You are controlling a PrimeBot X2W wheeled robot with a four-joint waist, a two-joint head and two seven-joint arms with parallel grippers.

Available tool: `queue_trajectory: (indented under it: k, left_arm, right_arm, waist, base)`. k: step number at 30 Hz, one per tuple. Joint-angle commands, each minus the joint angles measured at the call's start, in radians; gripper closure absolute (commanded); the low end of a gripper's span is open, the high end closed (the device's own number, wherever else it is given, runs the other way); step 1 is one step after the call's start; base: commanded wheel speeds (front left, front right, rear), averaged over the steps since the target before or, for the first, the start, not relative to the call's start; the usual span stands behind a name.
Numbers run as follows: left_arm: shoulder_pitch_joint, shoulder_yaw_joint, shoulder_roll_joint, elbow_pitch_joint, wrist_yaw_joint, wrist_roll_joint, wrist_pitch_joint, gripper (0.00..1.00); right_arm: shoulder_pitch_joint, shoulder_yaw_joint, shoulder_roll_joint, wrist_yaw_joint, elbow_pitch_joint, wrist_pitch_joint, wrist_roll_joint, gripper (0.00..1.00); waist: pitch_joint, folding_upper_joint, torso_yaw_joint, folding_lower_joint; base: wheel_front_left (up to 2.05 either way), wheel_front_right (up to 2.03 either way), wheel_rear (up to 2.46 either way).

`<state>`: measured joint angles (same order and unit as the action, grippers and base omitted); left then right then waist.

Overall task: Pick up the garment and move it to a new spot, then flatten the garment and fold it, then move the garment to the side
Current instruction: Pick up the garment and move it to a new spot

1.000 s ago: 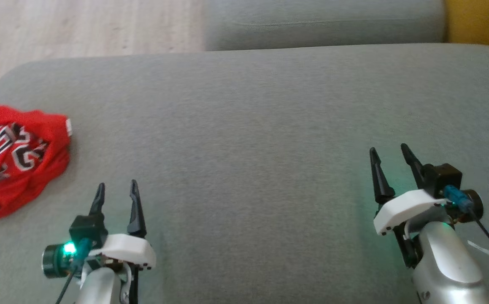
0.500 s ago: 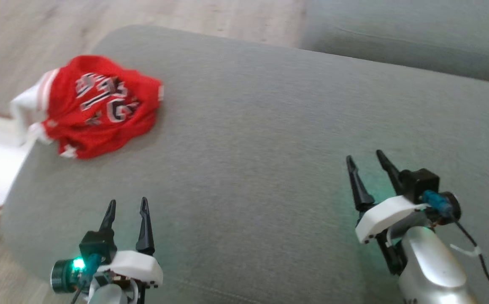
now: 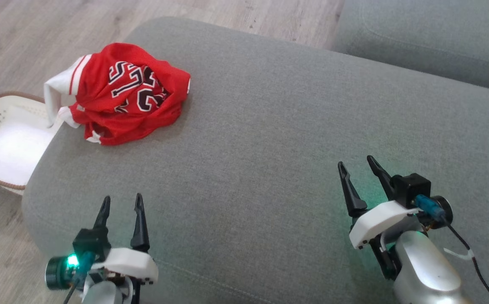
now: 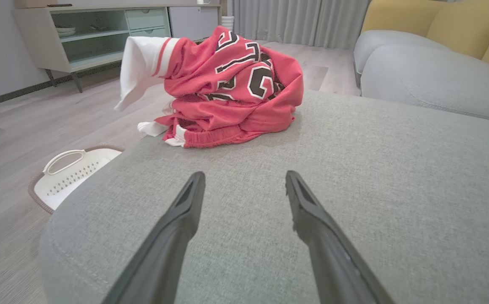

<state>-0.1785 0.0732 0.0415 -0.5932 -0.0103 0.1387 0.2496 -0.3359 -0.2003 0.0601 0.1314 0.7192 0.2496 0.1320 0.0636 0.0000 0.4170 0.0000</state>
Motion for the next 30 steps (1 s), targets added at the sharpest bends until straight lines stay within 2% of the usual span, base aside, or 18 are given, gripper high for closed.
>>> queue_trajectory:
  k: [1, 7, 12, 22, 25, 30]
  left_arm:
    - [-0.052, -0.032, 0.009, 0.042, -0.010, -0.010, 0.012, 0.00]
    - [-0.125, -0.046, 0.011, 0.096, -0.033, -0.030, 0.012, 0.00]
    - [-0.248, -0.081, 0.054, 0.080, -0.045, -0.047, 0.012, 0.00]
    - [-0.544, -0.128, 0.217, -0.186, -0.065, -0.063, 0.012, 0.00]
    - [-0.601, -0.136, 0.250, -0.269, -0.059, -0.061, 0.012, 0.00]
    - [-0.672, -0.151, 0.306, -0.386, -0.011, -0.065, 0.008, 0.00]
  right_arm:
    - [-0.025, -0.020, -0.010, -0.001, -0.028, 0.012, 0.007, 0.00]
    - [-0.028, -0.018, -0.010, -0.001, -0.031, 0.012, 0.007, 0.00]
    - [-0.040, -0.032, -0.010, -0.001, -0.040, 0.012, 0.007, 0.00]
    - [-0.123, -0.099, 0.012, -0.001, -0.095, 0.012, 0.017, 0.00]
    - [-0.143, -0.117, 0.028, -0.001, -0.125, 0.012, 0.025, 0.00]
    - [-0.168, -0.136, 0.054, -0.001, -0.178, 0.012, 0.038, 0.00]
  waist:
    - [0.010, 0.0000, -0.008, 0.0000]
    - [0.031, 0.0000, -0.023, 0.0000]
    - [0.063, 0.0000, -0.052, 0.0000]
    - [0.190, 0.0000, -0.176, 0.0000]
    - [0.228, 0.0000, -0.208, 0.0000]
    - [0.290, 0.0000, -0.257, 0.0000]
  base:
    - [0.00, 0.00, 0.00]
    - [0.00, 0.00, 0.00]
    - [0.00, 0.00, 0.00]
    - [0.00, 0.00, 0.00]
    - [0.00, 0.00, 0.00]
    - [0.00, 0.00, 0.00]
